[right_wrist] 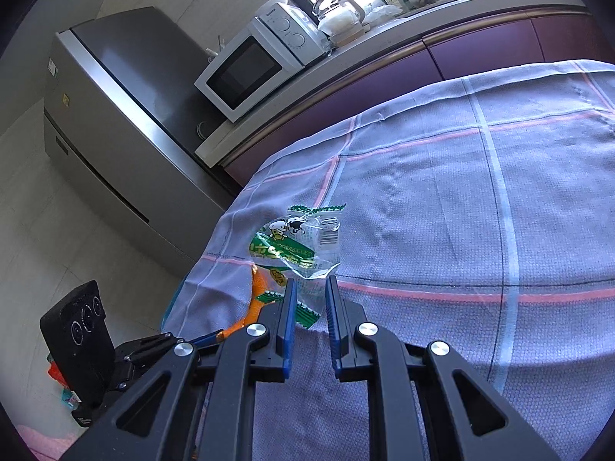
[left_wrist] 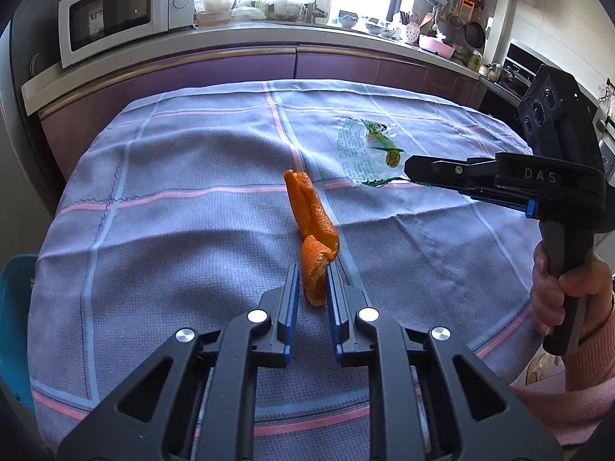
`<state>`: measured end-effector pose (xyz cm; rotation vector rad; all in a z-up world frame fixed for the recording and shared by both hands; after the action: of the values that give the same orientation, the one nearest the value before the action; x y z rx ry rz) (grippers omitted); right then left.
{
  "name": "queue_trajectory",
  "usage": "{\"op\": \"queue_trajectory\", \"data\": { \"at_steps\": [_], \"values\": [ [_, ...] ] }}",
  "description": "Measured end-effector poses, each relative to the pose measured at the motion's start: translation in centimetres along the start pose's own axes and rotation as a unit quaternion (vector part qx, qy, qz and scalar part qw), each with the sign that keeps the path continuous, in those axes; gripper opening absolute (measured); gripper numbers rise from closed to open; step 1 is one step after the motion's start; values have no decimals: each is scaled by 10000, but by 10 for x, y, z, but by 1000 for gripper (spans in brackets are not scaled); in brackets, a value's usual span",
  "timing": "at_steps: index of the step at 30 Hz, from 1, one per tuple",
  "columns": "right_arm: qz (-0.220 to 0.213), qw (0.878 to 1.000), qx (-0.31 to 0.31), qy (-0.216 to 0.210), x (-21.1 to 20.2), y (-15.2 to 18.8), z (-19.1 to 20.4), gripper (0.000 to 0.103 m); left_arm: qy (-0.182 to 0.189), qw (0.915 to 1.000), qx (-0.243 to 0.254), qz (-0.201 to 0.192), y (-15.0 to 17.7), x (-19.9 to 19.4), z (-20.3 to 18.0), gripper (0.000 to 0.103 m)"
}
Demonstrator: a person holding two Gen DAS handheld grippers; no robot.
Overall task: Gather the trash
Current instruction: 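Lift the orange peel with the left tool while the right tool lifts the wrapper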
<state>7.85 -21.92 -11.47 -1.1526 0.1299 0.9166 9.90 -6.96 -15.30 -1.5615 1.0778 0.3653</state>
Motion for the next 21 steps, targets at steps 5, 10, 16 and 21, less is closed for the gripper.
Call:
{"op": "queue_trajectory", "data": {
  "at_steps": [5,10,16,21],
  "values": [
    [-4,10000,-3,6,1,0,0,14,51,9999,-106,16,-2,4,5,14],
    [-7,10000,20,-1,2,1,1,14,74,9998,-163,-55,-4,4,5,9],
    [-30,10000,16,-18,0,1,1,14,62,9996,-158,-217,-9,-5,3,7],
    [-49,10000,1,-38,-2,1,2,14,69,9992,-93,-372,-15,-19,1,7]
  ]
}}
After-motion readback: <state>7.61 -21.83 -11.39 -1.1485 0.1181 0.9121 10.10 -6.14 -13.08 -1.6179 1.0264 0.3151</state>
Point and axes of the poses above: each gripper's, at about its wrist camera, not at the fingertips, and x roughly the way its jaws point, z to its left, y to its underside, the point moved 9 cm from there along x, roughly the way its jaws point, and after that the axes turned 15 degrees about -x, right-handed, at the moved point
